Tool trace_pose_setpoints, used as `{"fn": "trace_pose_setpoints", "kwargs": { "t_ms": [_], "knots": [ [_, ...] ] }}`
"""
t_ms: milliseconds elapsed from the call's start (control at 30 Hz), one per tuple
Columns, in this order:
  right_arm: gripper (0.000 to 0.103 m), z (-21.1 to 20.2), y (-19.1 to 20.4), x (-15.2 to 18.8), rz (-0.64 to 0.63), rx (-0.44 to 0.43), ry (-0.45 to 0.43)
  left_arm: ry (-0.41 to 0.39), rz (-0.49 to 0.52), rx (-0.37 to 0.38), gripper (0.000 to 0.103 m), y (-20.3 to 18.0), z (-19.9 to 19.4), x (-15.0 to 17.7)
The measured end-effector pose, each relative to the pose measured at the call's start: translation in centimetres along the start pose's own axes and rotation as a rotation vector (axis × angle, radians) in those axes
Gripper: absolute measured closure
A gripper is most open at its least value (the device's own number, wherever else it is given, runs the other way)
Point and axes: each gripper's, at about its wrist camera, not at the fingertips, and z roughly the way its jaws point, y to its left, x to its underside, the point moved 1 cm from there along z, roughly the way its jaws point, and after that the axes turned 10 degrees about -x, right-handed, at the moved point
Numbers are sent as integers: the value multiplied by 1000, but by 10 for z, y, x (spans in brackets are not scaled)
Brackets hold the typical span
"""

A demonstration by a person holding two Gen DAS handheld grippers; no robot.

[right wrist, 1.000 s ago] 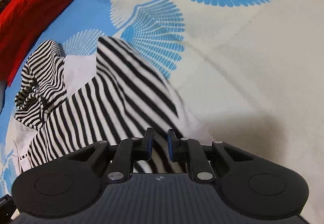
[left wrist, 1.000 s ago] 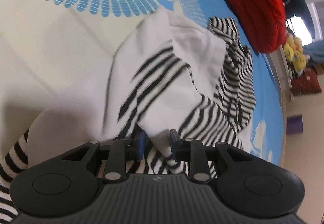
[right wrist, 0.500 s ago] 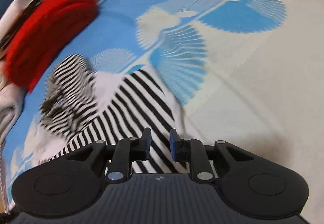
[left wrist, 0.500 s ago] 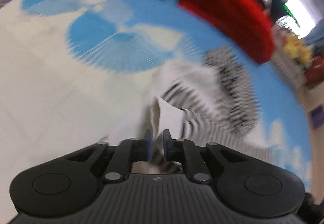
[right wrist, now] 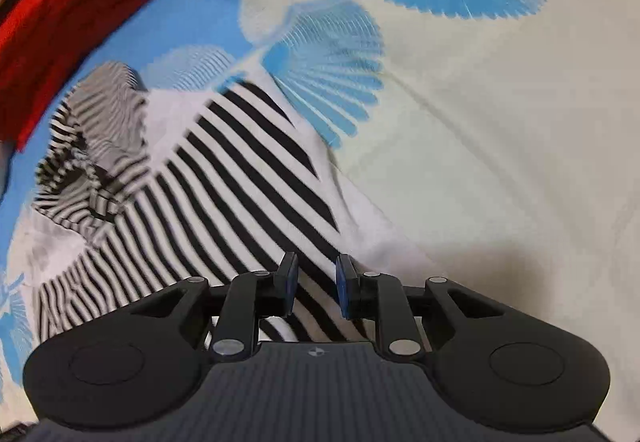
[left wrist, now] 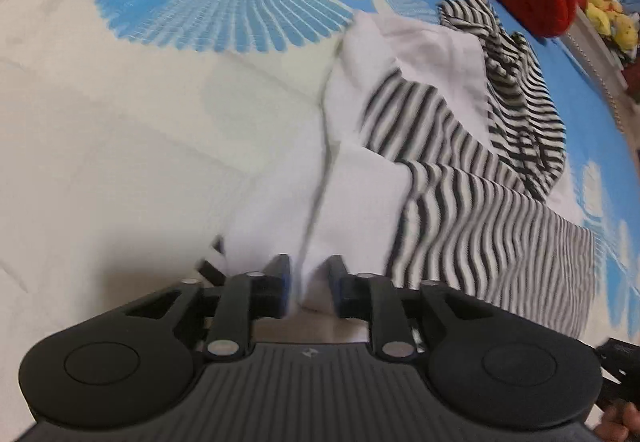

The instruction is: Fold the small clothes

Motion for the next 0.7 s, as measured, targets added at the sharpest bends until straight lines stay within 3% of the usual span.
{"fn": "trace_pose_setpoints", "kwargs": {
  "t_ms": [67,167,233,367,433,567,633,700],
  "knots": [
    [82,0,-3,0,17,8,6,-62,26,-5,78,-5,-12,-5],
    [80,-10,12,-4,-62,-31,-50,-133,90,7,78,-17,-21,-8],
    [77,-11,17,-5,-94,-50,-57,-111,94,8,78,-22,-13,-6],
    [77,12,2,-2,-9,-44,50,-46,42,-33,78,-16,3,-3],
    [77,9,3,-2,-1,-43,44,-97,76,-59,78,-25,-8,-3],
    [73,-7,26,-2,-117,-73,-27,-226,187,-26,78,-46,-31,-2],
    [72,-4,26,-2,-120,-81,-14,-175,189,-19,78,-48,-17,-1],
    [72,8,18,-1,-72,-69,41,-51,126,-5,79,-39,6,0]
  ]
}}
